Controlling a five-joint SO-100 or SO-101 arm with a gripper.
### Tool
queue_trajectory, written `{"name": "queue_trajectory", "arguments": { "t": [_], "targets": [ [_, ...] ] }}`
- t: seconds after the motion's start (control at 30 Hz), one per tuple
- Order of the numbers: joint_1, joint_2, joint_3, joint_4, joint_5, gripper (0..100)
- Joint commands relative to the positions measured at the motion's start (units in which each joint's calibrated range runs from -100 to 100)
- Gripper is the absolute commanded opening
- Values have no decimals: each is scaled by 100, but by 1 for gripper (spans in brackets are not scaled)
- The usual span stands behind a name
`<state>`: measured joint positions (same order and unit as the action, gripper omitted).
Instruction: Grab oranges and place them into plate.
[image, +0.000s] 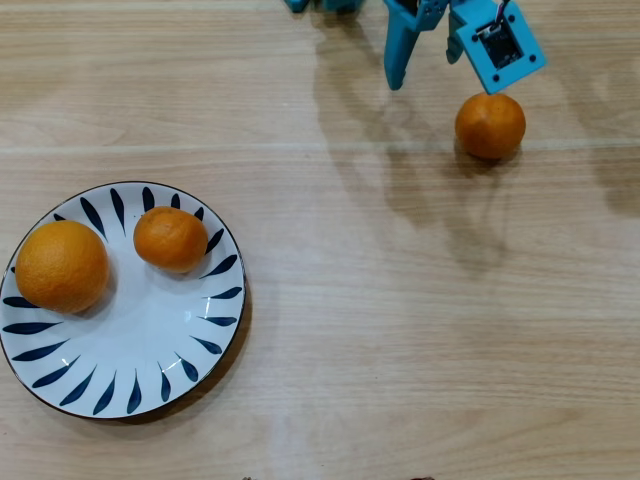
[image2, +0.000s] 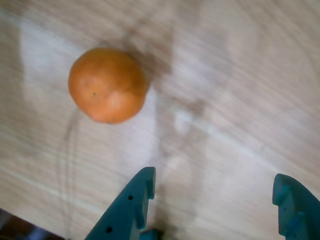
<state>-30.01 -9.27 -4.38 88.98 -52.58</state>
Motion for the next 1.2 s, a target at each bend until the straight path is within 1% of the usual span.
{"name": "queue_trajectory", "arguments": {
  "t": [0.0, 0.13, 0.2, 0.4, 0.57, 0.7, 0.8, 0.9, 1.03, 1.17],
  "targets": [
    [-233, -341, 1022, -1450, -37, 26],
    [-450, -468, 1765, -2310, -48, 26],
    [-539, -493, 1919, -2559, -58, 26],
    [-975, -831, 2063, -2550, -450, 26],
    [-1450, -1449, 2616, -2550, -994, 26],
    [-1676, -1685, 3231, -2671, -1166, 26],
    [-1789, -1736, 3684, -3161, -1255, 26],
    [-1813, -1727, 4128, -3925, -1260, 26],
    [-1902, -1660, 4445, -4450, -1276, 34],
    [-1918, -1651, 4445, -4467, -1276, 41]
  ]
}}
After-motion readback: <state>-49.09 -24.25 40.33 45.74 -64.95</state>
